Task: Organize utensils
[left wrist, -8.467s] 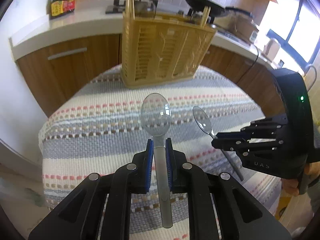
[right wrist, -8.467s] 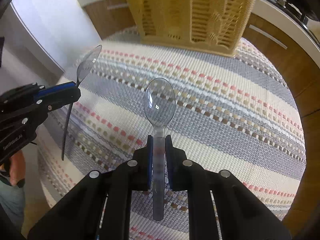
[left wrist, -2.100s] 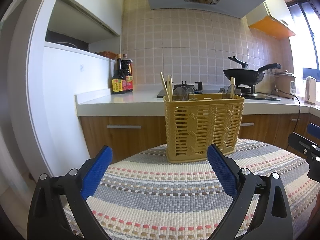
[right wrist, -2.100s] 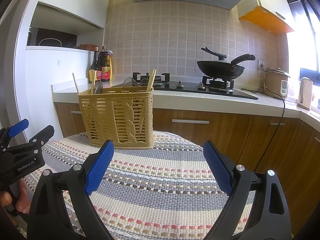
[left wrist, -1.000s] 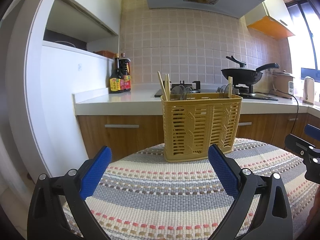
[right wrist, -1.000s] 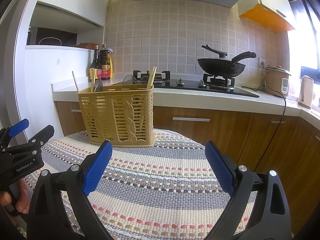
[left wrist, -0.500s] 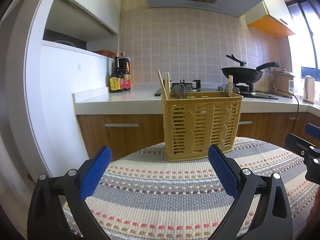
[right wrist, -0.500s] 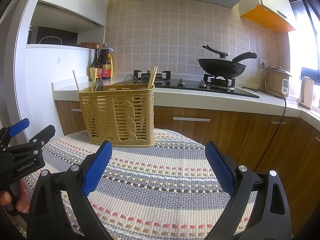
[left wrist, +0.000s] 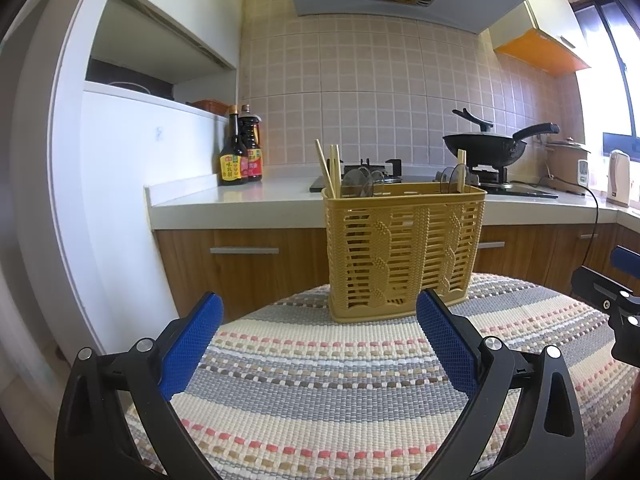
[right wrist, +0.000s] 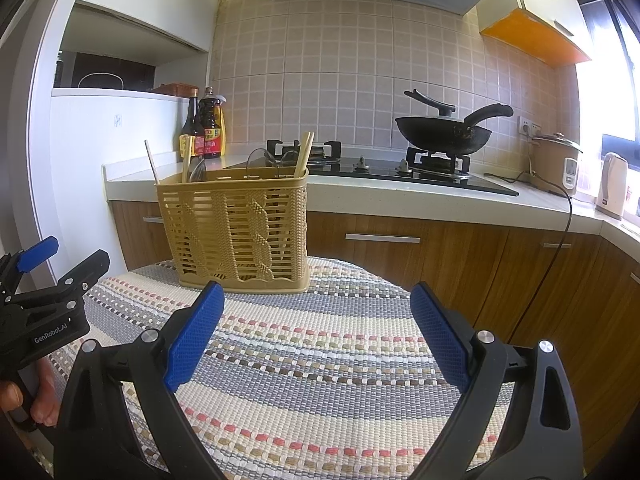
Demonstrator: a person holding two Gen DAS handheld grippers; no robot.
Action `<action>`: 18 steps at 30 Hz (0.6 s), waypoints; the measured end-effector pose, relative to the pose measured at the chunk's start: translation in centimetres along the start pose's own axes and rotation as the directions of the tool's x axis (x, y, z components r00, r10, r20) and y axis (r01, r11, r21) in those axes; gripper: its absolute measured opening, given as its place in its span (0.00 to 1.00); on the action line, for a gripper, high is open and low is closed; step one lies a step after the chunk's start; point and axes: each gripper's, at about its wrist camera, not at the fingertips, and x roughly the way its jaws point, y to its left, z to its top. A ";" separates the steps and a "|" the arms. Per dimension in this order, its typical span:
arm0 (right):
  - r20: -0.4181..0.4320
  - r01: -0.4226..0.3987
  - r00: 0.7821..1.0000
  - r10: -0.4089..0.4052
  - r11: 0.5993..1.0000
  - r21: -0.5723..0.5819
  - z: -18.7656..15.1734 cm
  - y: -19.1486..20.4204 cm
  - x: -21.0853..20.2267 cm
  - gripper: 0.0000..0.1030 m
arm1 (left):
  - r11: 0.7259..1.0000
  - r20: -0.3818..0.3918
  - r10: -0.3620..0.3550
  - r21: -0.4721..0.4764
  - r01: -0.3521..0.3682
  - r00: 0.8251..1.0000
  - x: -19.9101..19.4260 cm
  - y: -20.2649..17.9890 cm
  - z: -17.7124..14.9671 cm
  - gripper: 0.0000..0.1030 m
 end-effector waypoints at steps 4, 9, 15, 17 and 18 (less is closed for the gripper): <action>-0.001 0.001 1.000 -0.001 1.000 0.002 0.0 0.0 0.0 0.87 | 1.000 0.001 0.003 0.002 -0.003 1.000 0.1 0.0 0.0 0.92; -0.001 0.002 1.000 -0.002 1.000 0.012 0.1 -0.3 -0.1 0.87 | 0.999 0.013 0.050 0.008 -0.050 0.999 0.0 0.0 0.0 0.92; -0.003 0.000 1.000 0.000 1.000 0.014 0.1 -0.4 0.0 0.87 | 0.997 0.034 0.074 -0.006 -0.074 0.997 -0.3 0.6 0.1 0.92; -0.002 0.001 1.000 -0.001 1.000 0.015 0.1 -0.4 0.0 0.87 | 0.996 0.054 0.085 0.004 -0.085 0.995 -0.6 0.5 0.0 0.92; -0.001 0.001 1.000 -0.001 1.000 0.014 0.1 -0.4 0.0 0.87 | 0.996 0.063 0.091 0.007 -0.092 0.994 -0.8 0.4 0.1 0.92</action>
